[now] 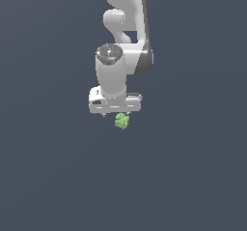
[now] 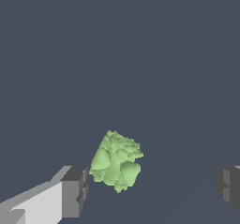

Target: Pick up the object and move it to a goal position.

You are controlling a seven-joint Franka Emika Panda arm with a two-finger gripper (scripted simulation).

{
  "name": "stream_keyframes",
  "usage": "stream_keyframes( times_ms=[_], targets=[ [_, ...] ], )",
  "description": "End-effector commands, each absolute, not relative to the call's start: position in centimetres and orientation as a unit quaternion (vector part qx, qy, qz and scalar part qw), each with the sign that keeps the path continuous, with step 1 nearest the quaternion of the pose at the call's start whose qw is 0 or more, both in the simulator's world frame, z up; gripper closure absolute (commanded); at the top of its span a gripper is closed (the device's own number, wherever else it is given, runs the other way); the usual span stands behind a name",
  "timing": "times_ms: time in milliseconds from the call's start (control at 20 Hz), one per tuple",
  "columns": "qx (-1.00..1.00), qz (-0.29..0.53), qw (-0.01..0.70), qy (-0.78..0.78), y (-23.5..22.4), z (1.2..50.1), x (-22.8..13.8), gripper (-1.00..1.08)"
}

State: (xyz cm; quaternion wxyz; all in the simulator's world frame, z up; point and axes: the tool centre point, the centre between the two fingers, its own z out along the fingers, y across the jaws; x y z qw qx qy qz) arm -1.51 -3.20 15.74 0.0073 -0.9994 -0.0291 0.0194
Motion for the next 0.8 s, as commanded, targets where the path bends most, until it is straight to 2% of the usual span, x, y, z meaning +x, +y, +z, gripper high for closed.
stream_keyframes(
  times_ms=[0, 750],
  targets=[
    [-0.998, 0.019, 0.007, -0.051, -3.1, 15.4, -1.7, -0.92],
    [-0.967, 0.013, 0.003, -0.256, -2.3, 12.8, -3.0, -0.92]
  ],
)
